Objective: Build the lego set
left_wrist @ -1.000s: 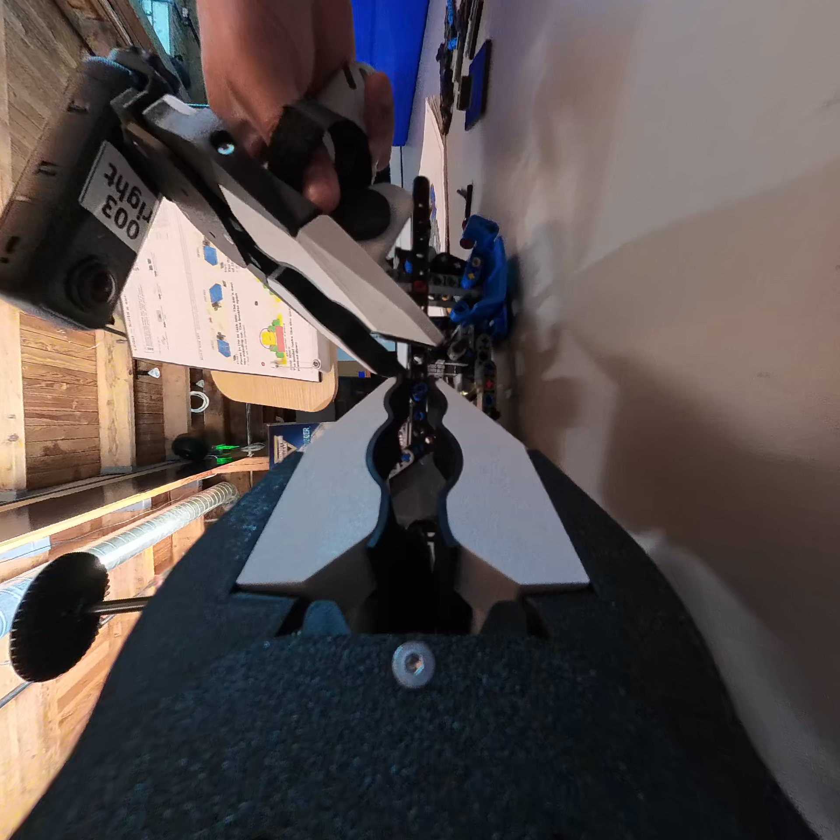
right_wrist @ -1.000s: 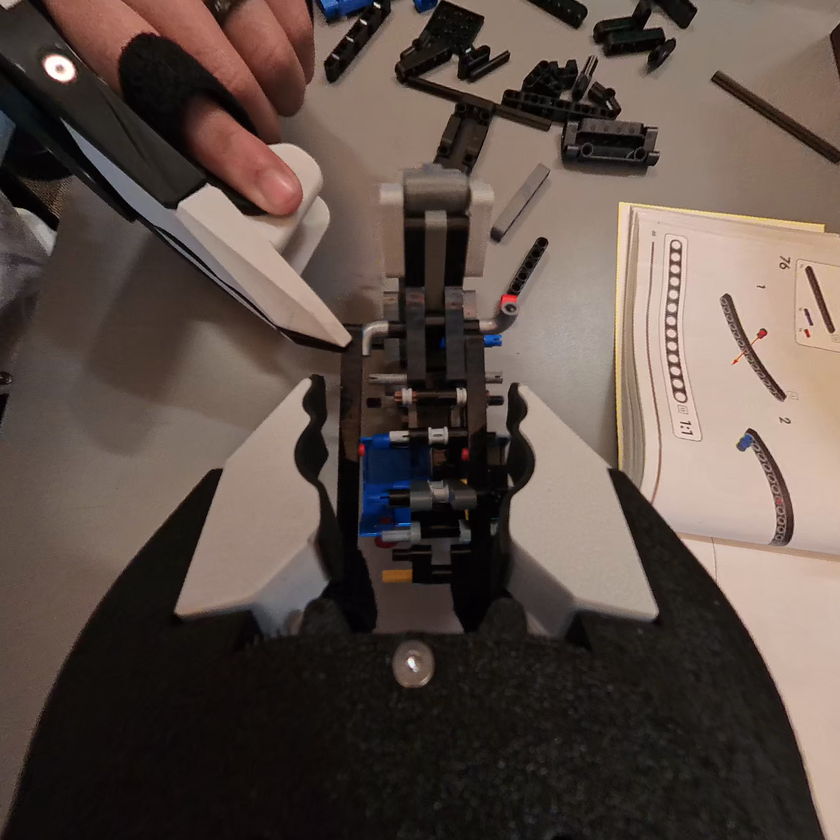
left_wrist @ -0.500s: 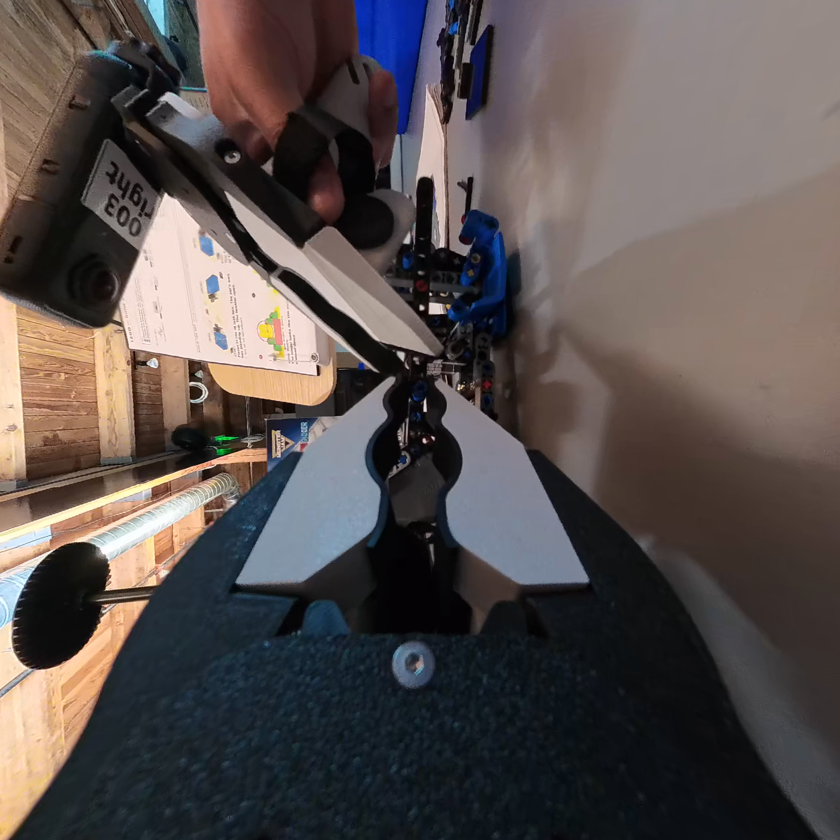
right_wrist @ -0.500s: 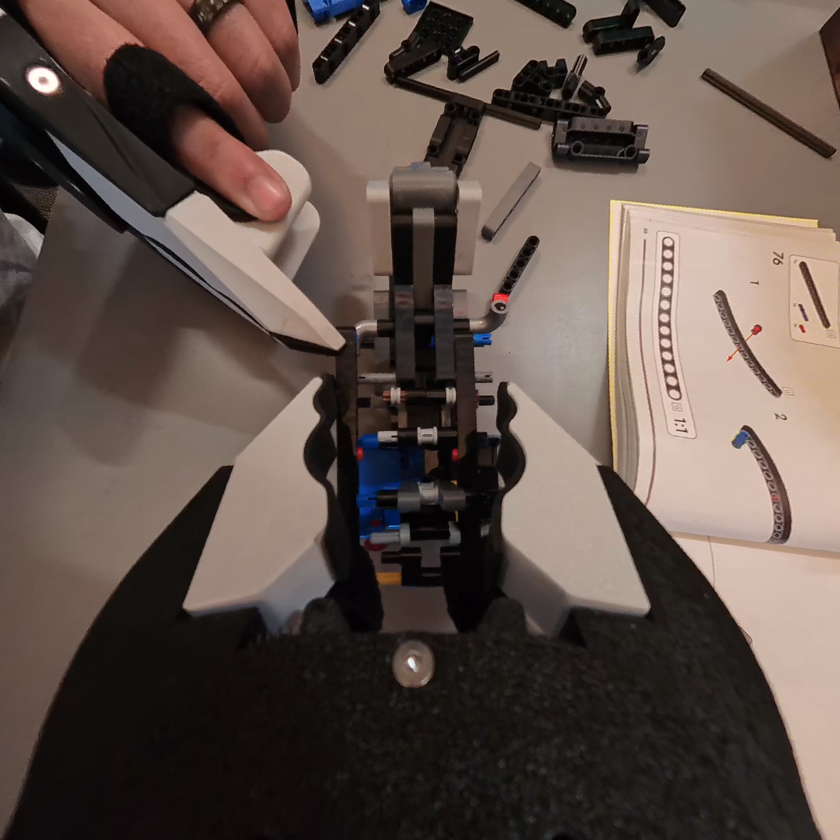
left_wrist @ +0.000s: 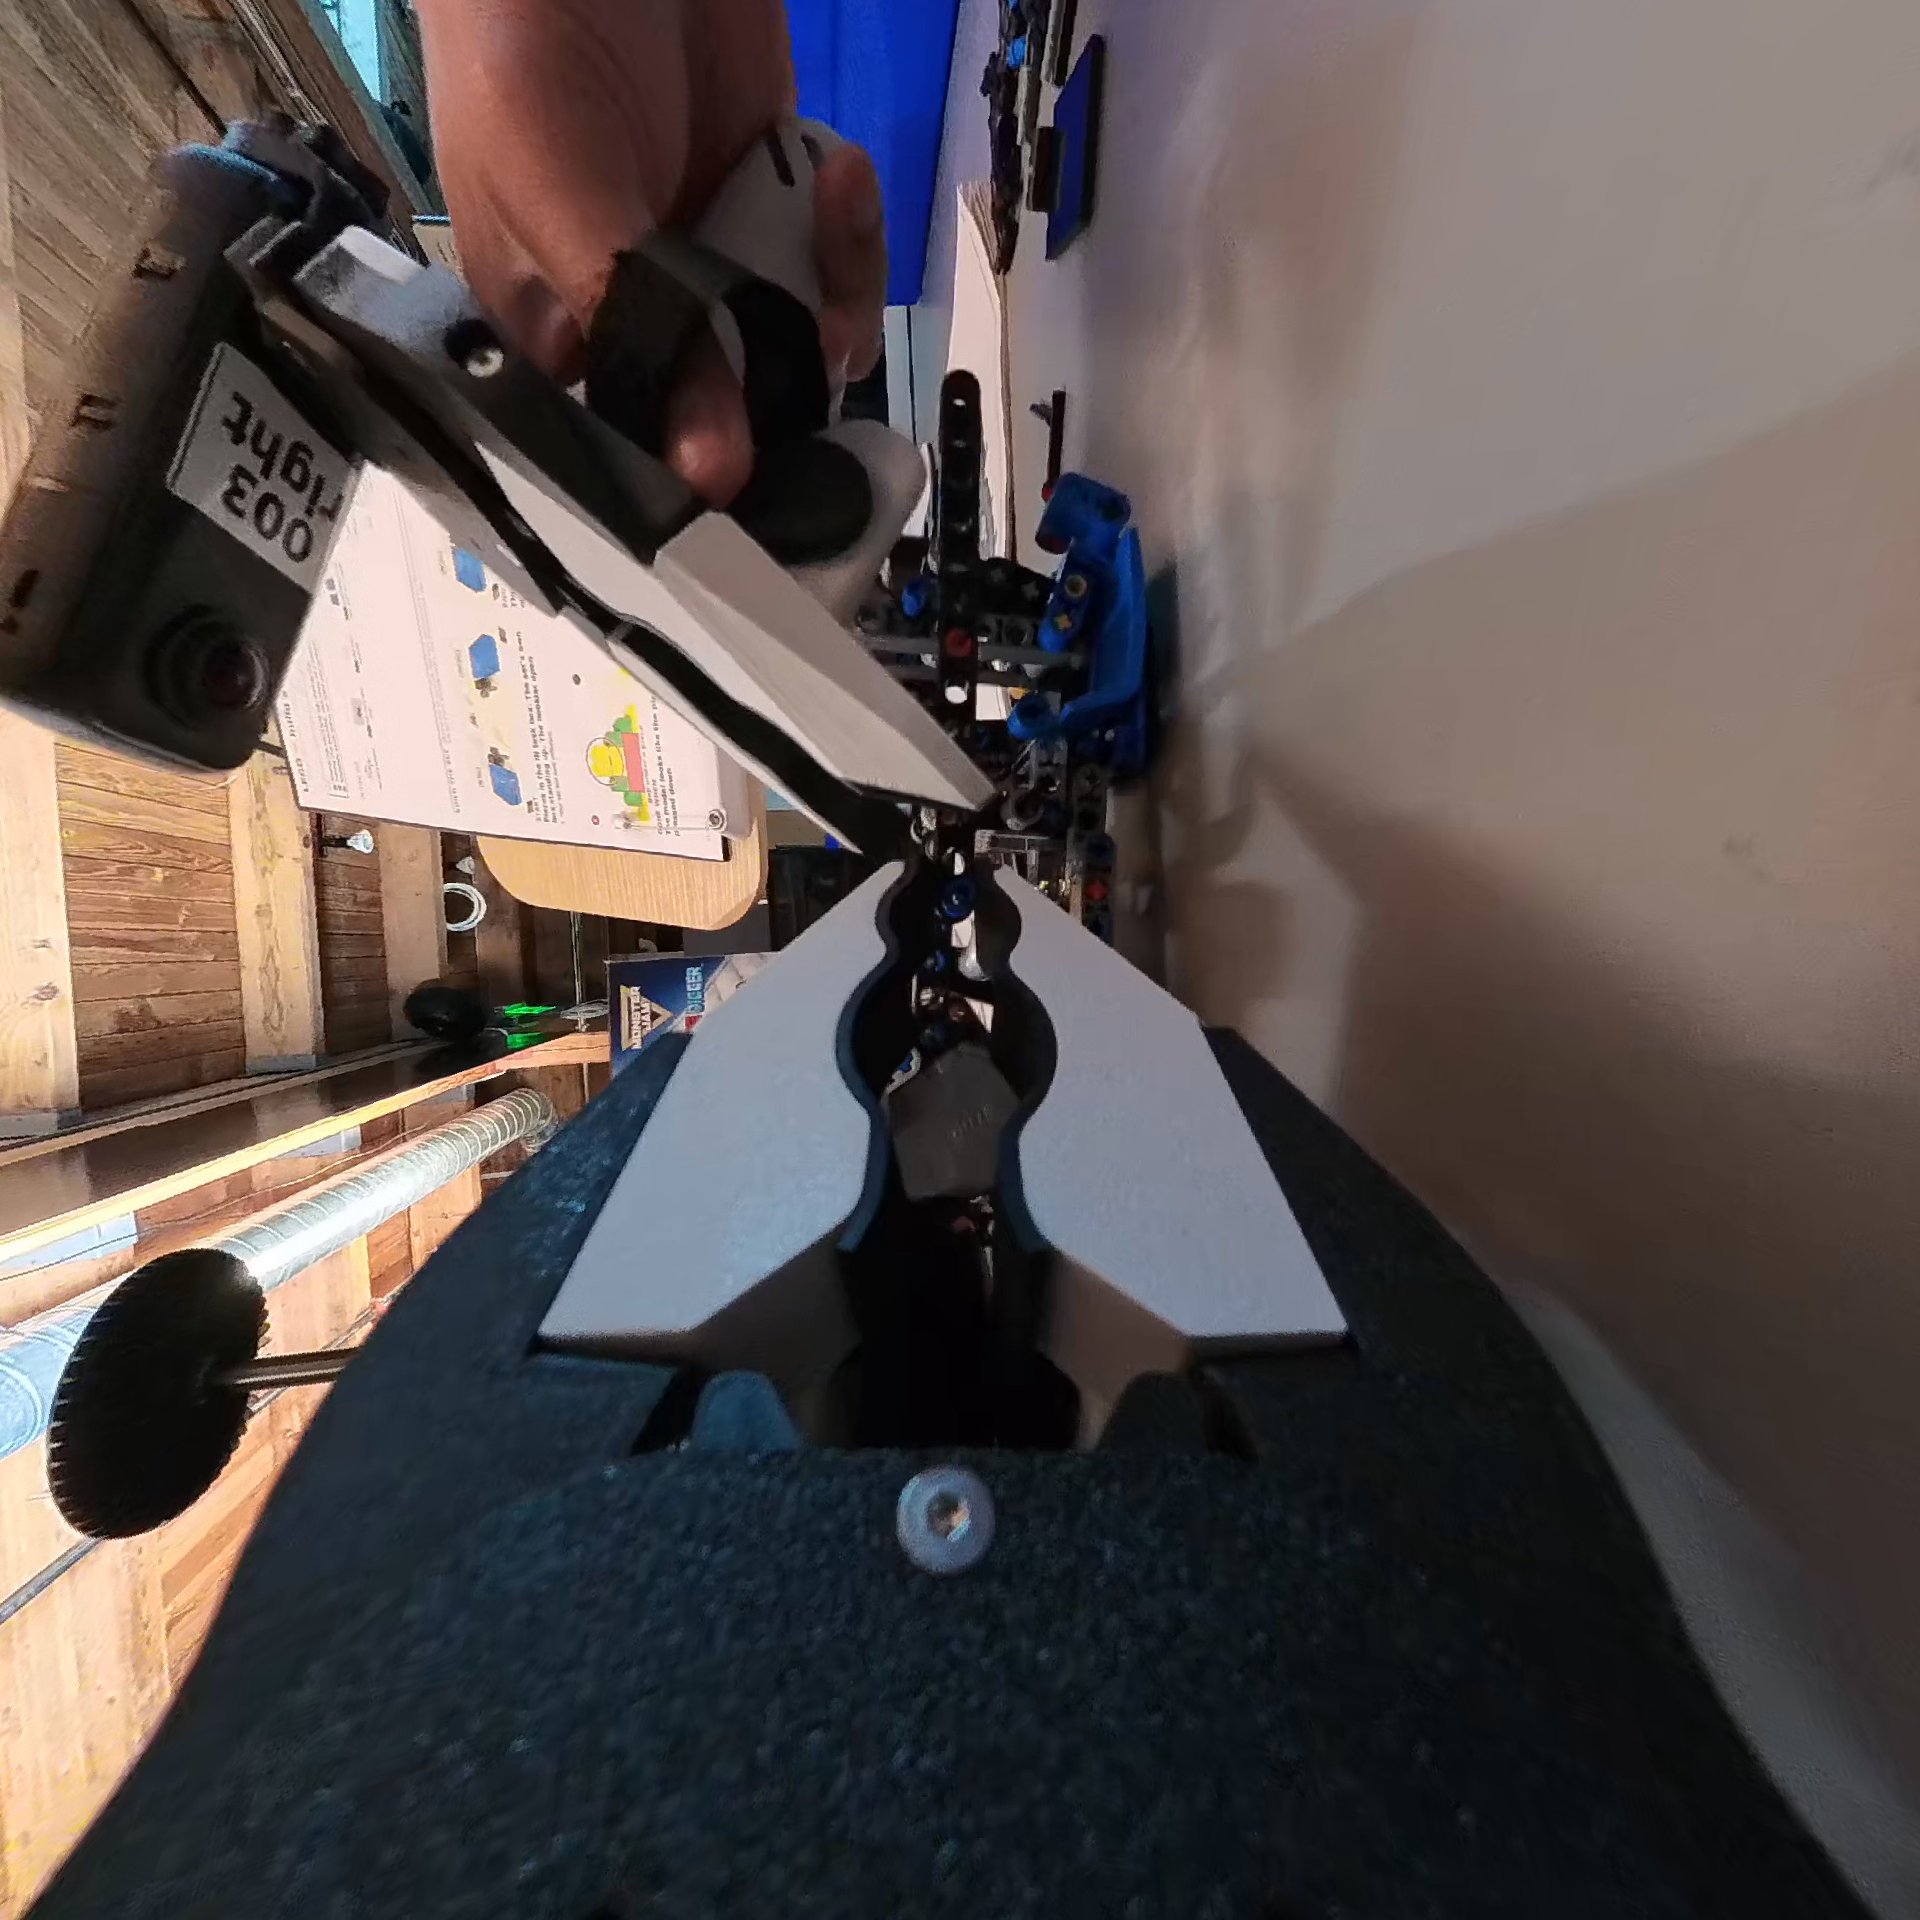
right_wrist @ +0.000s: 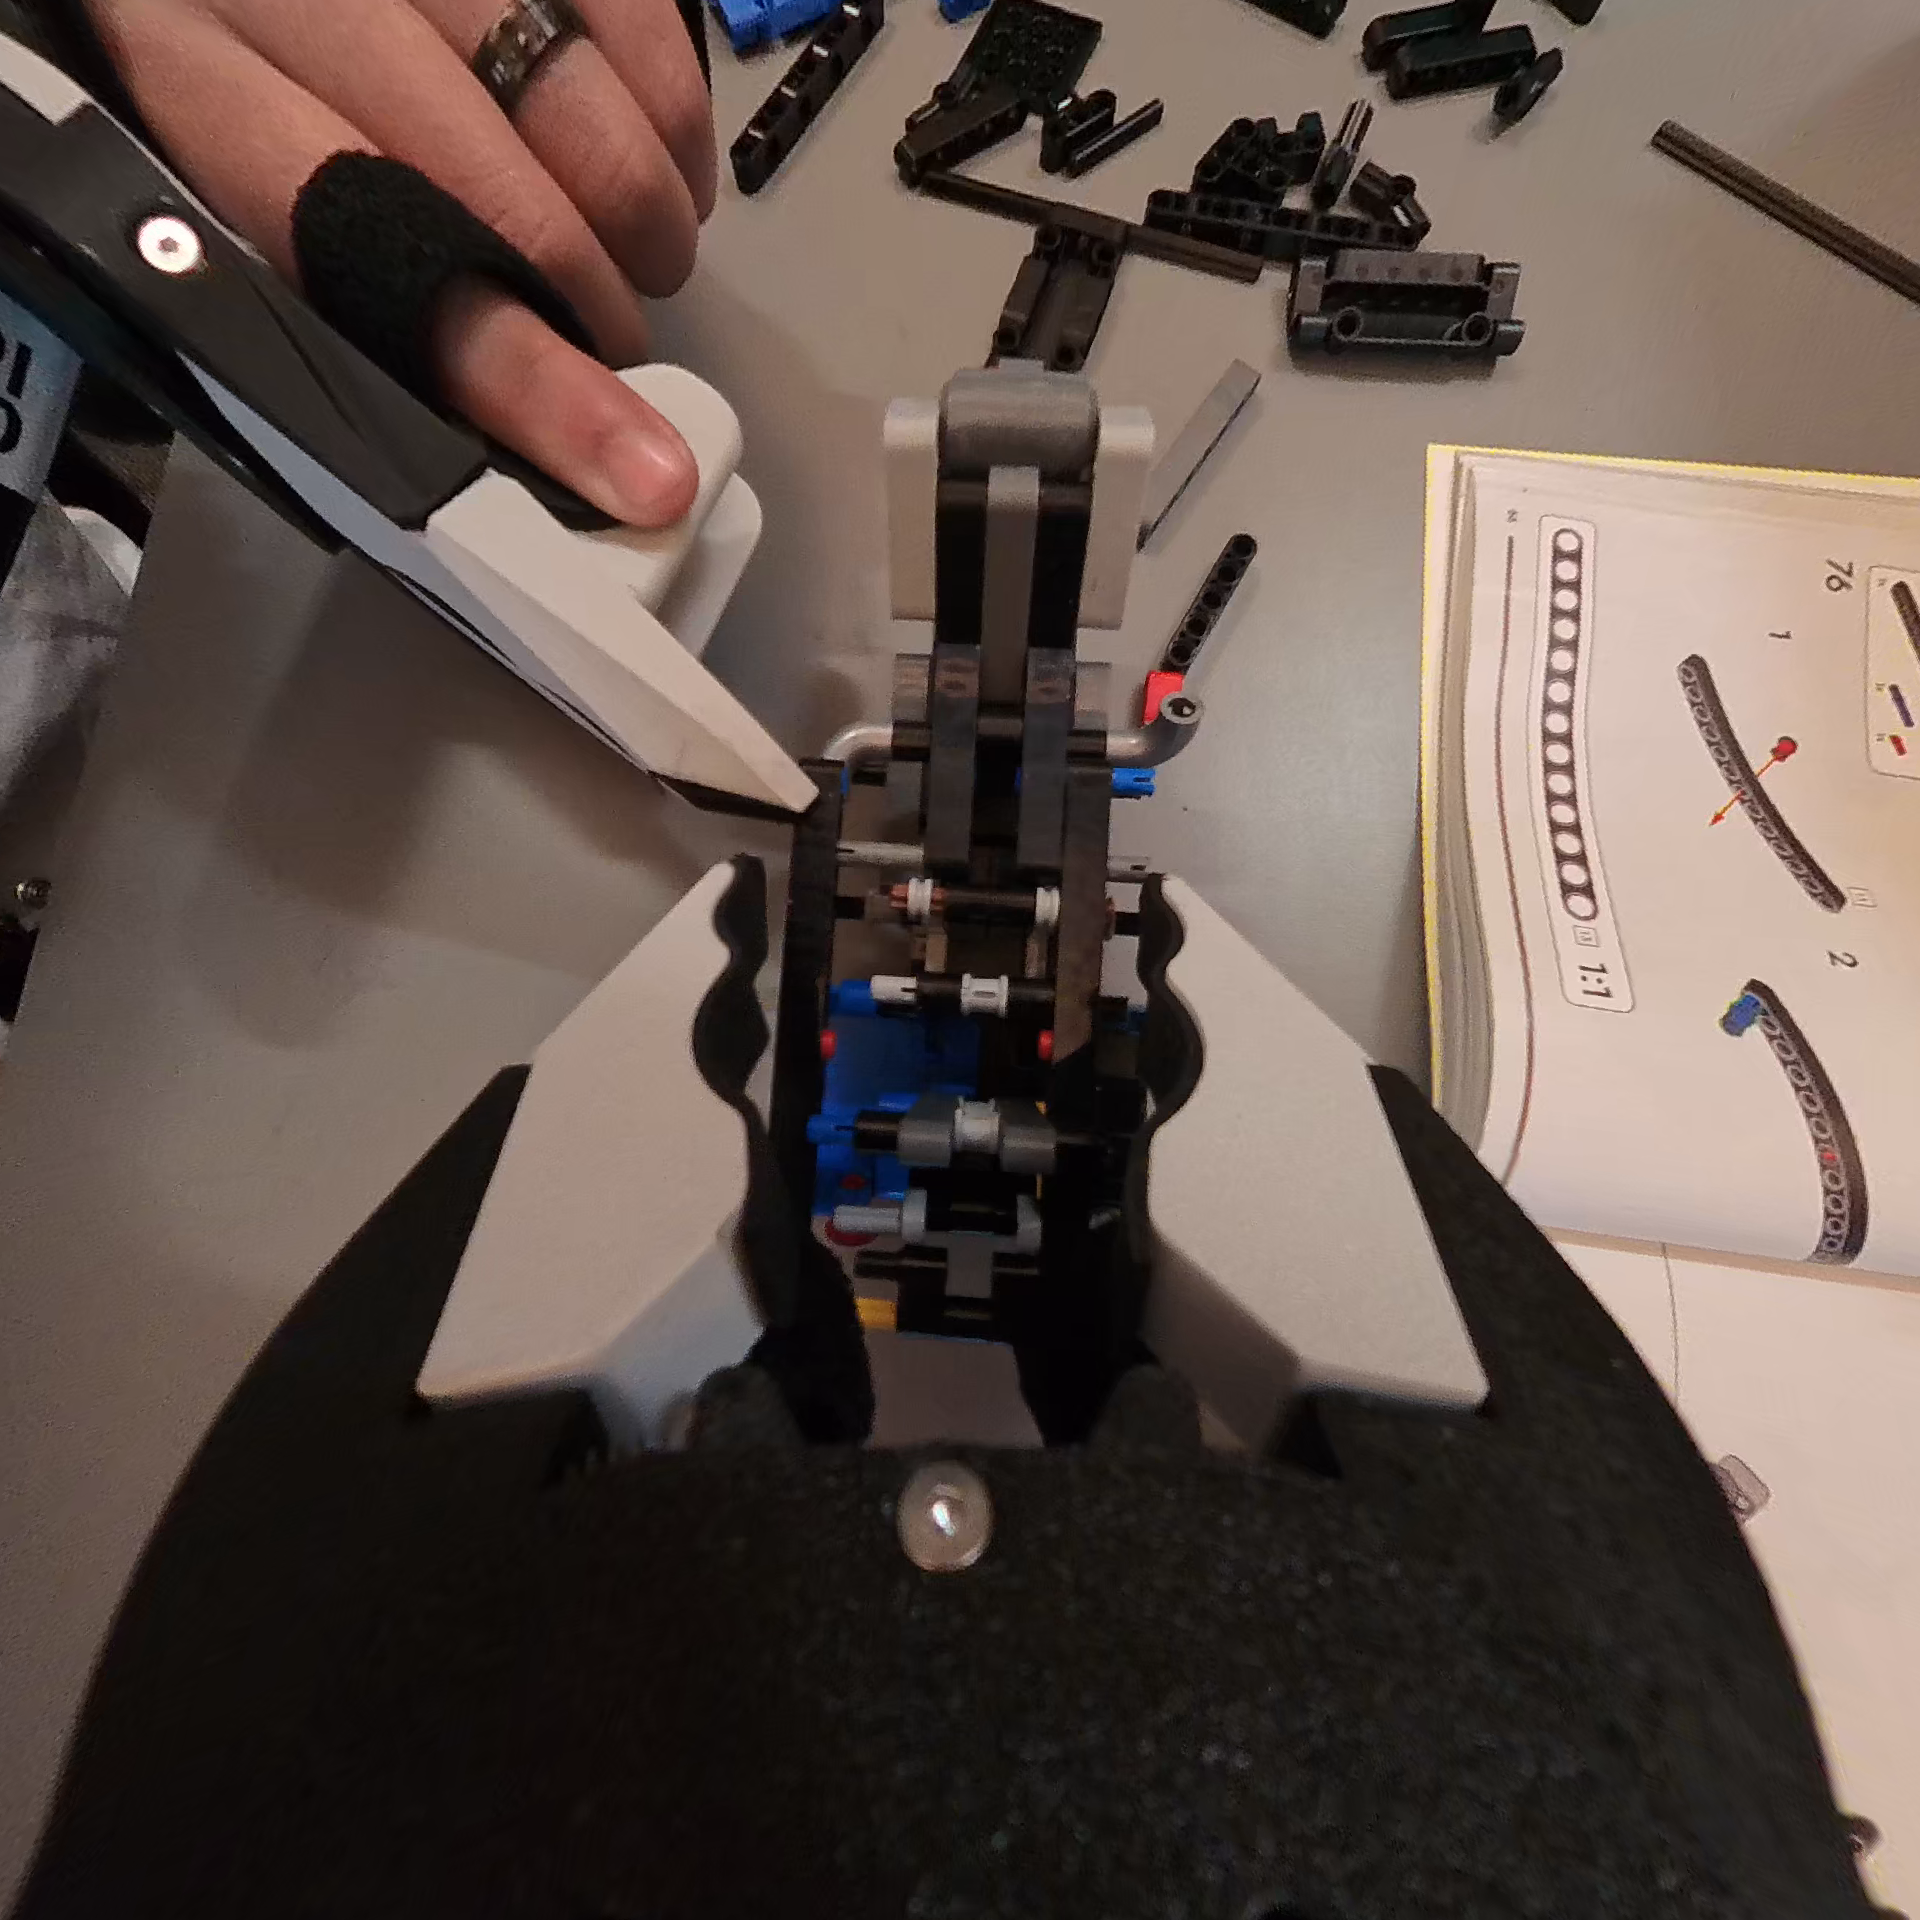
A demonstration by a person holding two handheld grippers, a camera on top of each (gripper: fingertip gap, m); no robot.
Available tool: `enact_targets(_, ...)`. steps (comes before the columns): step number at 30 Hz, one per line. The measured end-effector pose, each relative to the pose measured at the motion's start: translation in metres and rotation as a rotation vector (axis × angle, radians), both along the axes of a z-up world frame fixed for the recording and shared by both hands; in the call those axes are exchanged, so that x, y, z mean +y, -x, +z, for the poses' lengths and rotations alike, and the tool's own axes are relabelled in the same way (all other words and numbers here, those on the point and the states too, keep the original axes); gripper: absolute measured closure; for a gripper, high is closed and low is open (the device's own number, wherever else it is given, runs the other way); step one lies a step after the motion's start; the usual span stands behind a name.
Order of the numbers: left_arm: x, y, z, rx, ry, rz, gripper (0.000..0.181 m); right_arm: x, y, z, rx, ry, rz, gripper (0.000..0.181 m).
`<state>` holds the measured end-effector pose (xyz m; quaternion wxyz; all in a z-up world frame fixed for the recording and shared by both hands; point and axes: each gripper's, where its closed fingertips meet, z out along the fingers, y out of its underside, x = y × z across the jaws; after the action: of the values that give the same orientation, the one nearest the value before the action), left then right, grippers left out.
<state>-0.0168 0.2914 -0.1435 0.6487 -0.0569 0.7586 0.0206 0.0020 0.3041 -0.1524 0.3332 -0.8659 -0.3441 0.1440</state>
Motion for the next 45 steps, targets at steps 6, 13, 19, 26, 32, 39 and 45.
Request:
enact_targets(6,0.005,0.001,0.001,-0.013,-0.025,0.01,0.176,0.003,-0.002,0.001,0.048,0.011,-0.024,0.114)
enact_targets(13,0.007,0.002,0.001,-0.016,-0.012,0.002,0.176,0.005,-0.002,0.0,0.034,-0.009,-0.023,0.115)
enact_targets(19,0.01,0.004,0.002,0.008,0.134,0.004,0.168,0.008,-0.002,0.002,0.068,0.008,-0.055,0.117)
enact_targets(26,0.015,0.03,0.012,0.096,0.714,0.146,0.161,0.009,-0.003,0.003,0.071,0.011,-0.078,0.117)
enact_targets(32,-0.008,0.035,0.02,0.224,2.012,0.238,0.158,0.013,-0.003,0.001,0.018,-0.017,-0.12,0.119)
enact_targets(39,0.015,0.019,0.004,0.239,2.426,0.32,0.158,0.018,-0.002,0.001,0.042,-0.015,-0.198,0.118)
enact_targets(45,0.019,0.009,0.007,0.233,2.485,0.297,0.175,0.018,-0.001,0.0,0.024,-0.026,-0.2,0.118)
